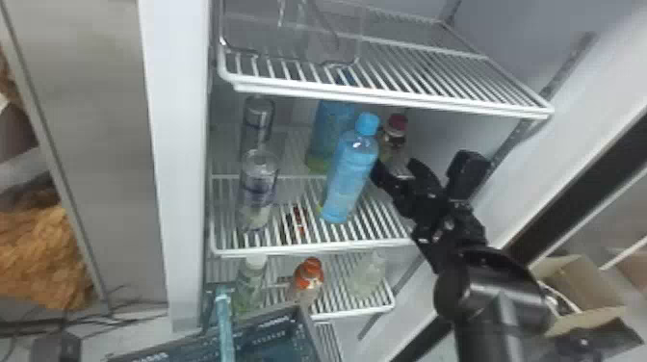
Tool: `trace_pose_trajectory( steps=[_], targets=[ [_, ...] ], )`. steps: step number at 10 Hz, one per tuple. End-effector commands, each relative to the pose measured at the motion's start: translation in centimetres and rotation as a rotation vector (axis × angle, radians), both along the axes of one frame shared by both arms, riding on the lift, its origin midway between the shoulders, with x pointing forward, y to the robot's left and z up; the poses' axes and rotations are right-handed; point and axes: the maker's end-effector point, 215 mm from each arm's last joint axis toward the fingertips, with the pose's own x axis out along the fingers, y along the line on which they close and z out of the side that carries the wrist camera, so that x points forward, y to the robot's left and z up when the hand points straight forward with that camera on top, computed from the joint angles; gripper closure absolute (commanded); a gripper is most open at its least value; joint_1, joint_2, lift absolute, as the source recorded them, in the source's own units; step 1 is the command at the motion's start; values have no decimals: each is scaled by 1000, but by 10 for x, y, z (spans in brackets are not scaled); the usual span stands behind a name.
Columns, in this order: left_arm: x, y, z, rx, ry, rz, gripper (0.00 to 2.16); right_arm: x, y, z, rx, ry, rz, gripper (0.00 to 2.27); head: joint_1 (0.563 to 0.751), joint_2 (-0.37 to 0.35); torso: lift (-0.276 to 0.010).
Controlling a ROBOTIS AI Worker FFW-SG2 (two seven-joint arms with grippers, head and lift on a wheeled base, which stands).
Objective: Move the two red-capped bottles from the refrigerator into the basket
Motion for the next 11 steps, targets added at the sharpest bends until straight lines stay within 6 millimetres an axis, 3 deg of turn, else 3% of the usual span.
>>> trace_pose_trajectory(
  steps=[1, 9, 11],
  targets=[
    [0, 0, 0, 0, 0, 1, 1202, 12, 3, 4, -1, -3, 1, 194, 695, -350, 0],
    [-2, 1, -1, 1, 4, -5, 1202, 42, 1, -3, 3, 26, -26, 199, 695, -350, 0],
    [-2, 2, -1, 0, 5, -2, 1202, 43, -2, -2, 1, 22, -39, 317, 695, -350, 0]
  ],
)
